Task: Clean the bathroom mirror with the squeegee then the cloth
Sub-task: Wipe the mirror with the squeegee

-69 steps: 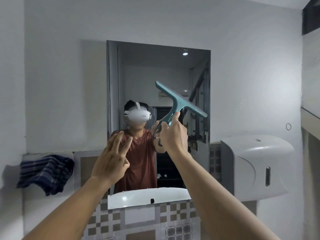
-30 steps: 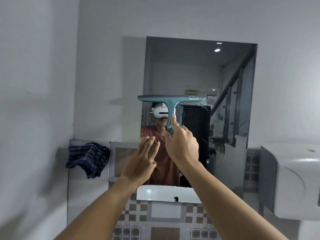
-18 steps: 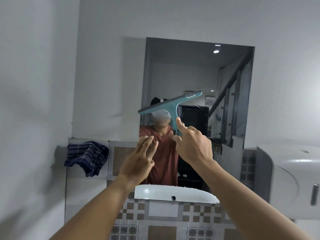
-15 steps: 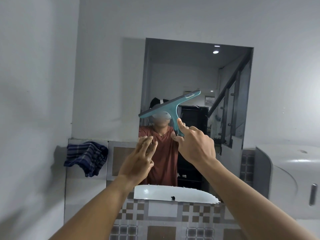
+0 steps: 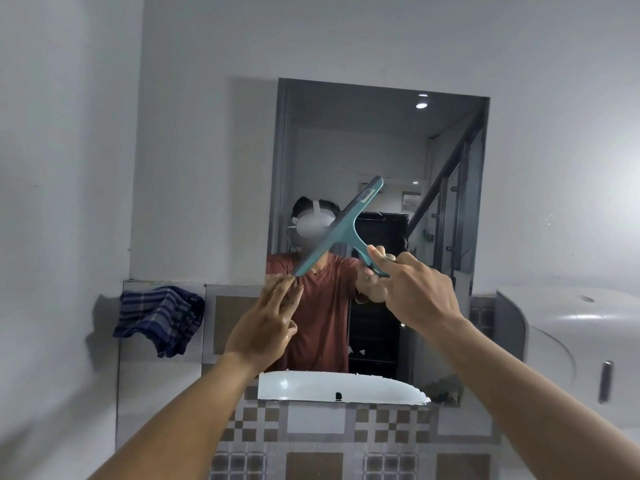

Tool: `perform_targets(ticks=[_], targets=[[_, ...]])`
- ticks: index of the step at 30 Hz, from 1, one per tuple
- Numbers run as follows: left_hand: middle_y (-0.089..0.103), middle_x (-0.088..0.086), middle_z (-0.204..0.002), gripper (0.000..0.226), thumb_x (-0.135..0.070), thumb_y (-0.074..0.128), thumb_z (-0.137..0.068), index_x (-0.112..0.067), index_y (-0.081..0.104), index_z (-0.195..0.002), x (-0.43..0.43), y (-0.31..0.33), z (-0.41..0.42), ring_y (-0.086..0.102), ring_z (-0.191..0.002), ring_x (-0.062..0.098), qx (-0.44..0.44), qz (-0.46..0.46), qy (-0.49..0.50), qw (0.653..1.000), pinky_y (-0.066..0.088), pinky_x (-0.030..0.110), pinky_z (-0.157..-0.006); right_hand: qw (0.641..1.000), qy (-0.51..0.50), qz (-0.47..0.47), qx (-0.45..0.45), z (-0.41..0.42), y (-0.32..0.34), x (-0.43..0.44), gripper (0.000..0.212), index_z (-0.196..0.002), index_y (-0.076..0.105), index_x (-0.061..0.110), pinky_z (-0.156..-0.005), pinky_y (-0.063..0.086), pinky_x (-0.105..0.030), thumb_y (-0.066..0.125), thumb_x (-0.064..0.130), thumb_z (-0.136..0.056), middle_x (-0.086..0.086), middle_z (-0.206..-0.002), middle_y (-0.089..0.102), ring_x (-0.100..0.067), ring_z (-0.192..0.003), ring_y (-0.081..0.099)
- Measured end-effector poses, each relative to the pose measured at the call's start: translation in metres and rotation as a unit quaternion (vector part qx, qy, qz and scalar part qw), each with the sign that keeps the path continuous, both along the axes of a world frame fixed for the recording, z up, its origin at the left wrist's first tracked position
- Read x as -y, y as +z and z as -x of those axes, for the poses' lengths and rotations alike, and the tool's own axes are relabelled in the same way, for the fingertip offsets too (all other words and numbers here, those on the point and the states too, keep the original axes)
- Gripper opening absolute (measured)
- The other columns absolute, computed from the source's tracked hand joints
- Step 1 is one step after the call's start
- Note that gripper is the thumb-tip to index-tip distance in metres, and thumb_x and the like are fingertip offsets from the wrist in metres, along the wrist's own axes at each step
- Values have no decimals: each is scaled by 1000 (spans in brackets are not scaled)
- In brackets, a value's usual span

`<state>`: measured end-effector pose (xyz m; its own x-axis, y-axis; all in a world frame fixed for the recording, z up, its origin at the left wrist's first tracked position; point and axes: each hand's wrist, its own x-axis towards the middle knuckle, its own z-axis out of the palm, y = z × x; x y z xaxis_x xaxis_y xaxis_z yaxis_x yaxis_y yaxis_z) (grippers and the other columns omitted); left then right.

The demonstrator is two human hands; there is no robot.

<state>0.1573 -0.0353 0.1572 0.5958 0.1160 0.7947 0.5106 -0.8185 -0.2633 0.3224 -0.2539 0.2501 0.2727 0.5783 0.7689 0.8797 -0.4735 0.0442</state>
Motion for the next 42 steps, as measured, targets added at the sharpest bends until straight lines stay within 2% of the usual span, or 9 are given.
perform_targets(ticks=[3,7,11,14,18,23,27,35,42], targets=[[44,16,-149,82,-27,82,-79,-3,44,-147,2,3,2,36,-144,31,10,-6,-10,1000,47,40,-108,1000,-7,-5,6,-6,7,4,62,-155,28,47,-67,41,-33,44,20,-101,7,-99,44,-17,-79,48],[47,15,-148,80,-30,81,-80,-3,46,-146,1,4,4,39,-143,31,2,-9,-10,1000,52,39,-102,1000,-7,6,13,-16,15,9,62,-153,31,49,-78,44,-35,44,21,-100,8,-105,45,-22,-96,58],[54,14,-138,49,-25,65,-93,-6,55,-137,2,14,4,49,-132,31,38,-24,-27,999,58,40,-94,999,-32,8,33,-25,22,13,65,-153,28,52,-91,45,-41,44,22,-98,3,-118,50,-25,-107,56],[53,13,-133,34,-20,58,-98,-6,59,-129,3,38,1,52,-122,30,77,-34,-44,995,57,41,-95,998,-37,2,59,-30,24,16,58,-154,26,53,-93,43,-41,41,32,-103,1,-125,49,-24,-106,54],[51,14,-134,49,-21,71,-91,-5,55,-135,6,83,-2,51,-122,32,90,-37,-32,995,58,44,-92,995,-52,-3,85,-42,28,18,53,-152,28,55,-92,44,-42,42,39,-104,1,-126,51,-22,-105,53],[42,16,-140,62,-33,68,-90,-10,48,-143,14,137,-5,39,-131,33,88,-70,8,994,55,45,-98,993,-58,28,100,-41,38,26,53,-158,21,47,-99,37,-39,34,35,-108,-1,-136,46,-23,-115,48],[41,19,-143,69,-35,73,-85,-9,47,-144,17,165,-5,37,-135,37,70,-102,23,992,50,48,-103,994,-49,-8,97,-50,38,28,57,-153,28,52,-96,42,-43,45,30,-104,-2,-130,52,-24,-109,53],[22,15,-159,84,-38,71,-86,-16,29,-155,13,176,-13,15,-148,35,16,-65,26,997,43,52,-111,994,-41,-27,98,-66,34,36,54,-151,34,52,-92,44,-46,45,29,-103,-4,-123,56,-27,-105,56],[26,15,-158,84,-39,73,-84,-16,32,-154,13,178,-13,18,-148,35,15,-65,27,997,44,54,-109,995,-61,-57,45,-91,23,53,58,-152,34,50,-88,46,-45,47,22,-103,-5,-123,58,-28,-104,58]])
